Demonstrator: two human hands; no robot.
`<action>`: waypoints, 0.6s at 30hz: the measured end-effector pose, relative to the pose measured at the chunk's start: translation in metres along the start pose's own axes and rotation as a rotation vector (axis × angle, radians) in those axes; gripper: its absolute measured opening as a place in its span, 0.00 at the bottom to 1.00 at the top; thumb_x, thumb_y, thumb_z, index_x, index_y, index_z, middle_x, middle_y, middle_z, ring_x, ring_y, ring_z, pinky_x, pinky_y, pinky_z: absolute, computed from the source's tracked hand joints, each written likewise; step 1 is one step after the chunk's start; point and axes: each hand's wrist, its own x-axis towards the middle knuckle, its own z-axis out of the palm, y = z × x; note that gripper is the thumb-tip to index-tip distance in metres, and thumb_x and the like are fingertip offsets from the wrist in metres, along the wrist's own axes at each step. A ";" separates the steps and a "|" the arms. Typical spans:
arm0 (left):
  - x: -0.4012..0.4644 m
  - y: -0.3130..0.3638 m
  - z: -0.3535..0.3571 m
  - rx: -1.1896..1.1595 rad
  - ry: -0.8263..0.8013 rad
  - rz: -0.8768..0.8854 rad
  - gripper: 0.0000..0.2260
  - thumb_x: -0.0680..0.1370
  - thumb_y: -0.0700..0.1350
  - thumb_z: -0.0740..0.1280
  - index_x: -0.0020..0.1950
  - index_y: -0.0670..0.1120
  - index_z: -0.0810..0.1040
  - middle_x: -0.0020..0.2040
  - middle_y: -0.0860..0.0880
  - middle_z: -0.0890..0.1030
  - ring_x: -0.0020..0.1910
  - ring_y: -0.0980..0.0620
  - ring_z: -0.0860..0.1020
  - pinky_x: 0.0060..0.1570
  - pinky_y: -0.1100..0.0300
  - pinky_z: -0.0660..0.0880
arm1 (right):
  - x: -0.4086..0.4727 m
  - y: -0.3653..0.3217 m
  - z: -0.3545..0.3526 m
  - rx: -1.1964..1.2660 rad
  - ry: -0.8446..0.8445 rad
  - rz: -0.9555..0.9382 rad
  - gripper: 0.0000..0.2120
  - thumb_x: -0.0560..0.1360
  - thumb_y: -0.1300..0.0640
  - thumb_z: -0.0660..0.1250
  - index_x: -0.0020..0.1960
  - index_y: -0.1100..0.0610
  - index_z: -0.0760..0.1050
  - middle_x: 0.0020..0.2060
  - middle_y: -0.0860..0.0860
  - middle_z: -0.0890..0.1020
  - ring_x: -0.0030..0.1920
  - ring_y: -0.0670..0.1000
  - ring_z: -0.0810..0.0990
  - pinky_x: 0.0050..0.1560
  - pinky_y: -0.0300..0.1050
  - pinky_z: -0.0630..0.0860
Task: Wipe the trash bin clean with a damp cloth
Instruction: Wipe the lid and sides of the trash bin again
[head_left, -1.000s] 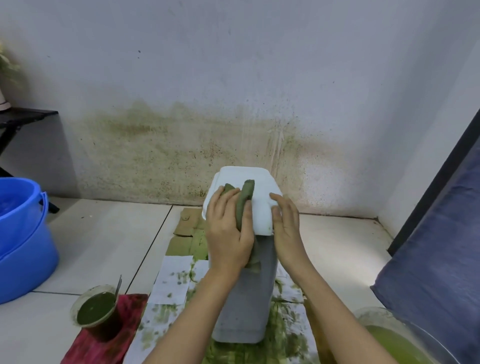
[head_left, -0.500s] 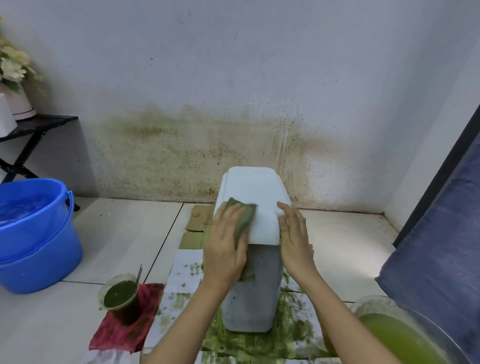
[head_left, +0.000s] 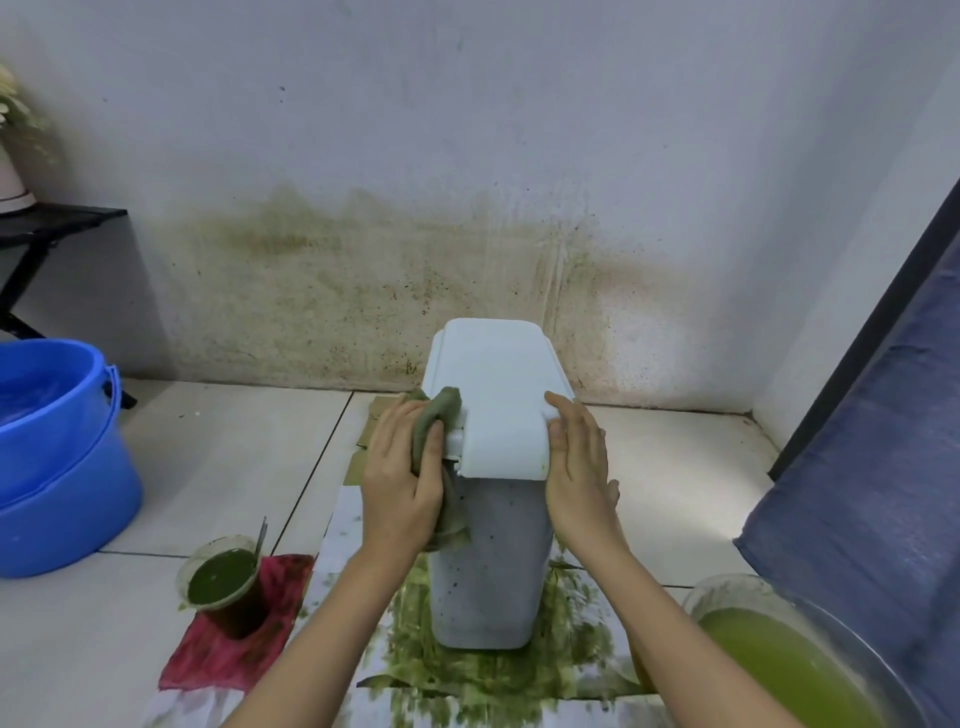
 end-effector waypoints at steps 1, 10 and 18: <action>-0.001 0.006 0.003 -0.017 0.012 -0.025 0.17 0.79 0.47 0.57 0.59 0.39 0.77 0.59 0.56 0.72 0.64 0.57 0.68 0.66 0.70 0.61 | 0.002 -0.001 0.001 0.003 0.006 0.007 0.18 0.80 0.41 0.43 0.67 0.32 0.59 0.74 0.39 0.56 0.76 0.49 0.49 0.70 0.69 0.47; 0.008 -0.006 -0.006 0.009 0.026 -0.185 0.12 0.80 0.43 0.60 0.57 0.39 0.78 0.52 0.51 0.77 0.54 0.50 0.74 0.55 0.65 0.69 | -0.011 0.003 -0.003 -0.046 -0.008 0.034 0.18 0.79 0.40 0.42 0.68 0.30 0.57 0.75 0.37 0.53 0.77 0.48 0.43 0.71 0.65 0.40; -0.042 0.022 0.007 -0.038 0.001 -0.099 0.18 0.80 0.51 0.57 0.62 0.40 0.76 0.60 0.50 0.76 0.63 0.50 0.71 0.63 0.54 0.68 | -0.017 -0.001 -0.006 -0.072 -0.014 0.052 0.19 0.79 0.39 0.41 0.68 0.31 0.57 0.75 0.37 0.52 0.77 0.48 0.42 0.71 0.66 0.40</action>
